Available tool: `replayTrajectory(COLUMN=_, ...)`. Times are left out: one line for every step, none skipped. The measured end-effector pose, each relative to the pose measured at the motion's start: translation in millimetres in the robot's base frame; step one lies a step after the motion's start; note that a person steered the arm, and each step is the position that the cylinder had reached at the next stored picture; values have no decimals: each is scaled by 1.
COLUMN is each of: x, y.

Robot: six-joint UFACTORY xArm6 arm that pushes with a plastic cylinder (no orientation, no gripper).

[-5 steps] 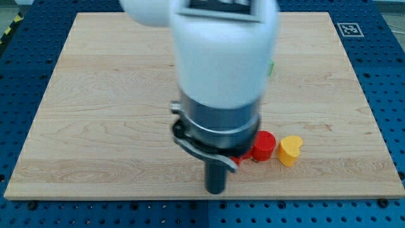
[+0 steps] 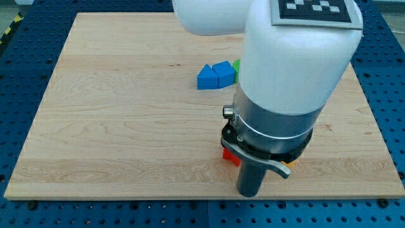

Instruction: Adjust group of blocks in a horizontal line

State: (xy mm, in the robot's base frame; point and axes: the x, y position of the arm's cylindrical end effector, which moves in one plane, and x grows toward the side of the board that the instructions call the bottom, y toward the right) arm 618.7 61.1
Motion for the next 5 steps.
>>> replayTrajectory(x=0, y=3)
replayTrajectory(x=0, y=5)
replayTrajectory(x=0, y=10)
replayTrajectory(x=0, y=14)
replayTrajectory(x=0, y=15)
